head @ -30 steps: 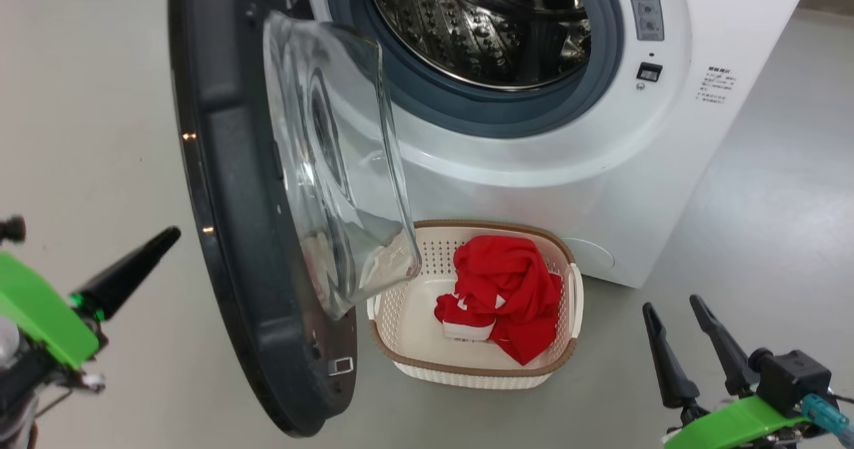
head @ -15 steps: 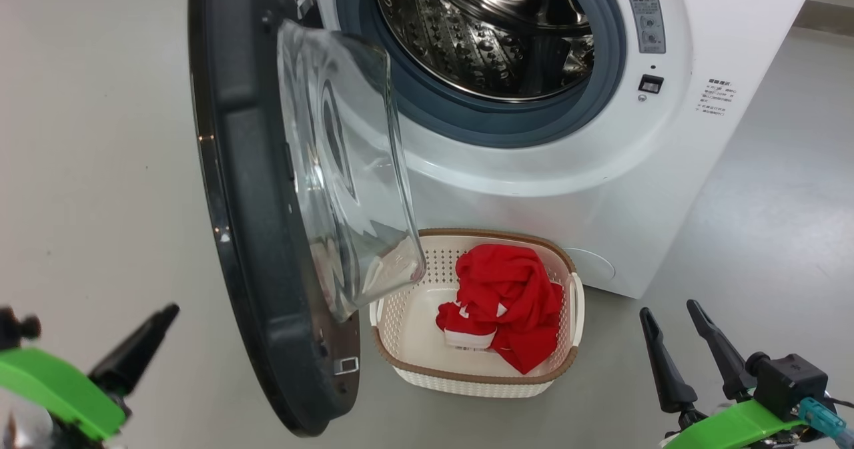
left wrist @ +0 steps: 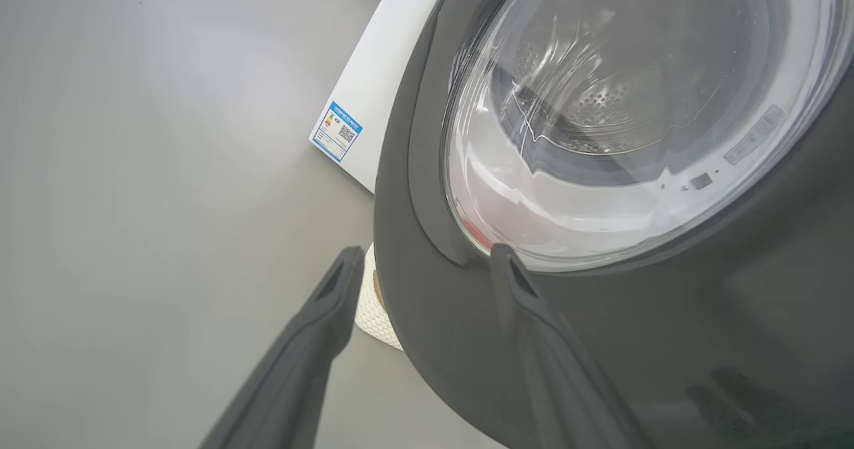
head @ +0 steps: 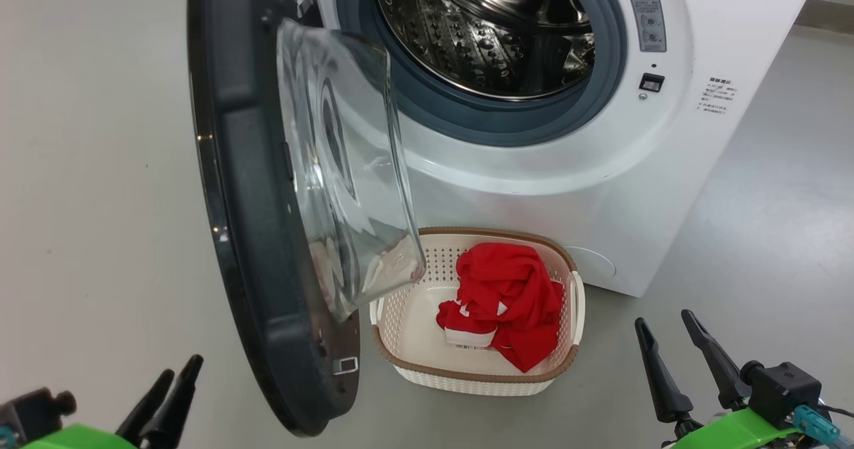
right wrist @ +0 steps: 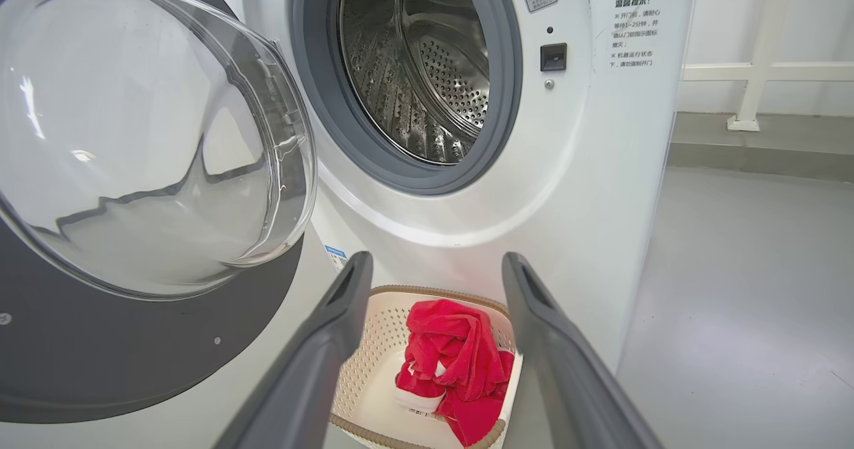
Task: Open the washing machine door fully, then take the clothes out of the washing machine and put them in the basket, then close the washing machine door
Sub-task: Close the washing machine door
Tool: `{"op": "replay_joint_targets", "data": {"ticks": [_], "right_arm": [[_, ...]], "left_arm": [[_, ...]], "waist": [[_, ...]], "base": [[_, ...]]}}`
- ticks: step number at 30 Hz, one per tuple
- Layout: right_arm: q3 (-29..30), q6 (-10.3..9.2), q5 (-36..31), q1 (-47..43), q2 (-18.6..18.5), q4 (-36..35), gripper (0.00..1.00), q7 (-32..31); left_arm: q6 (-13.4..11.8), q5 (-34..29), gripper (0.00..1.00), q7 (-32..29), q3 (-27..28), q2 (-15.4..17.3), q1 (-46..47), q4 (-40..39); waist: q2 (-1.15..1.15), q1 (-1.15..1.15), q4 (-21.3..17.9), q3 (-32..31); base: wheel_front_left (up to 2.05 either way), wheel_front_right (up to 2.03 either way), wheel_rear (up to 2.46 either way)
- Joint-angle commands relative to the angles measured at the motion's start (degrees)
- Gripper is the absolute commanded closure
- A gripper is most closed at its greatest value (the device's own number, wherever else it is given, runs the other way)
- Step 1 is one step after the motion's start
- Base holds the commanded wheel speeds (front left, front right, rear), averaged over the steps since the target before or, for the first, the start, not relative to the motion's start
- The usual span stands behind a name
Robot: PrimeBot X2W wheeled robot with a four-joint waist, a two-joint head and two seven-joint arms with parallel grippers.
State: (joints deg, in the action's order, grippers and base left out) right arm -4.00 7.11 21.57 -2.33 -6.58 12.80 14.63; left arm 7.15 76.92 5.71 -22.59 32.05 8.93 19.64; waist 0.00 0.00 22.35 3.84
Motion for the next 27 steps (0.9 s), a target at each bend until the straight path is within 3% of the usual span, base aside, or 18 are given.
{"op": "replay_joint_targets", "data": {"ticks": [1, 9, 20, 27], "right_arm": [[-1.1, 0.37, 0.0, 0.7, -0.6, -1.3, 0.0, 0.4], [-1.1, 0.37, 0.0, 1.0, -0.9, -1.3, 0.0, 0.4], [-1.0, 0.37, -0.1, 1.1, -1.0, -1.4, 0.0, 0.4], [-0.8, 0.37, -0.2, 1.4, -1.1, -1.4, 0.0, 0.4]], "left_arm": [[0.3, -1.3, 0.0, 2.7, 1.5, 1.5, 0.4, -0.1], [0.3, -10.8, 0.0, 9.2, 0.3, -2.1, 0.7, 6.0], [0.3, -44.4, 0.0, 9.3, 22.6, -15.4, -2.3, 2.2], [0.3, -57.4, 0.0, 9.3, 31.0, -21.5, -4.0, -3.7]], "waist": [[0.0, 0.0, 0.0, 0.1], [0.0, 0.0, 0.0, 0.7], [0.0, 0.0, -0.1, 1.1], [0.0, 0.0, -0.3, 1.4]], "base": [[0.0, 0.0, 0.0], [0.0, 0.0, 0.0], [0.0, 0.0, 0.0], [0.0, 0.0, 0.0]]}}
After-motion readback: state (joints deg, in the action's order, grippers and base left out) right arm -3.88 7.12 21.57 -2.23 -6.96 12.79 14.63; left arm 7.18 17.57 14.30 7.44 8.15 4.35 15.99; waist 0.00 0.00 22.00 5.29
